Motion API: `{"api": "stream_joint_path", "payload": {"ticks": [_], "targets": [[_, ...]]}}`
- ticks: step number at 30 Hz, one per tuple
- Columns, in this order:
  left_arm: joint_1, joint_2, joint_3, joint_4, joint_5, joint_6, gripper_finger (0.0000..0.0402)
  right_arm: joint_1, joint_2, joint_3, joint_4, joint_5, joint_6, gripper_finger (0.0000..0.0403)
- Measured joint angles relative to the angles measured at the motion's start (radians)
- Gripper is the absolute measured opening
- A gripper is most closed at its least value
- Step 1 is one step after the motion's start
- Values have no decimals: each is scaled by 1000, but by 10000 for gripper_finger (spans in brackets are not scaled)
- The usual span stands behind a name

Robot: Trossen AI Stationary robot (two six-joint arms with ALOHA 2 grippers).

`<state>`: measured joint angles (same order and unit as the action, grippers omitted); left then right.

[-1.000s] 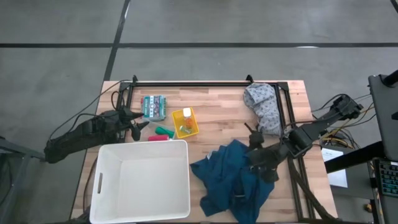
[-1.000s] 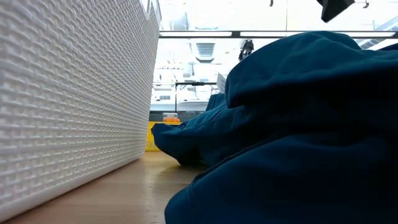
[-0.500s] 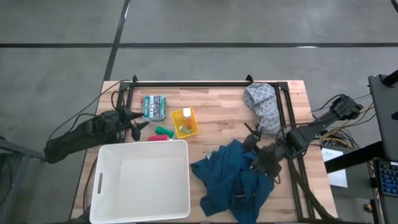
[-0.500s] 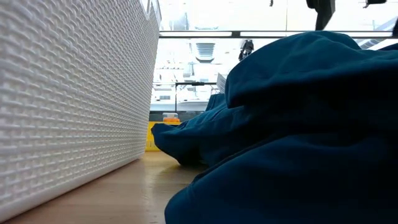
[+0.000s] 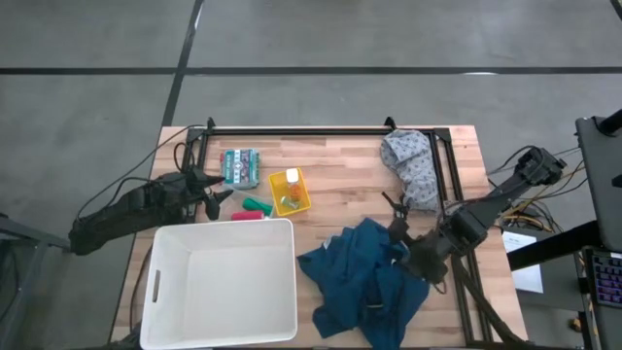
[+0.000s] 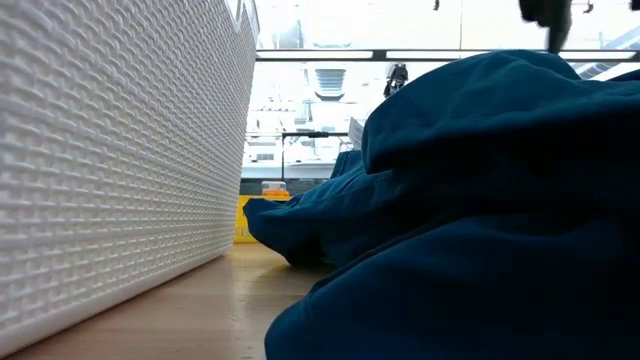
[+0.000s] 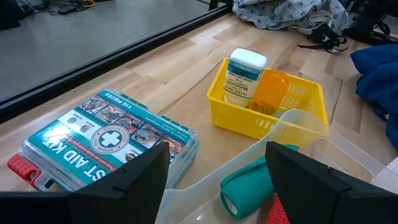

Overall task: Pick & place medical supplies in basket/bin
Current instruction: Put the blue patient gown into the white bin

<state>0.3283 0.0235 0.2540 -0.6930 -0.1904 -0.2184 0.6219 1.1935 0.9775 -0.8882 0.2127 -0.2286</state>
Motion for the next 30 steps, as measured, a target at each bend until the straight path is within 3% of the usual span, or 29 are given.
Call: {"api": "stream_joint_path", "payload": {"ticks": [10, 13, 19, 24, 30], "targets": [[0, 0, 0, 0, 0, 0, 271, 209, -51, -31, -35, 23, 24, 400], [0, 0, 0, 0, 0, 0, 271, 266, -48, -68, 3, 112, 75, 400], [0, 0, 0, 0, 0, 0, 271, 340, -11, -179, 207, 409, 179, 400], [0, 0, 0, 0, 0, 0, 271, 382, 0, -242, 249, 430, 168, 400], [0, 0, 0, 0, 0, 0, 271, 486, -25, -246, 210, 554, 194, 400]]}}
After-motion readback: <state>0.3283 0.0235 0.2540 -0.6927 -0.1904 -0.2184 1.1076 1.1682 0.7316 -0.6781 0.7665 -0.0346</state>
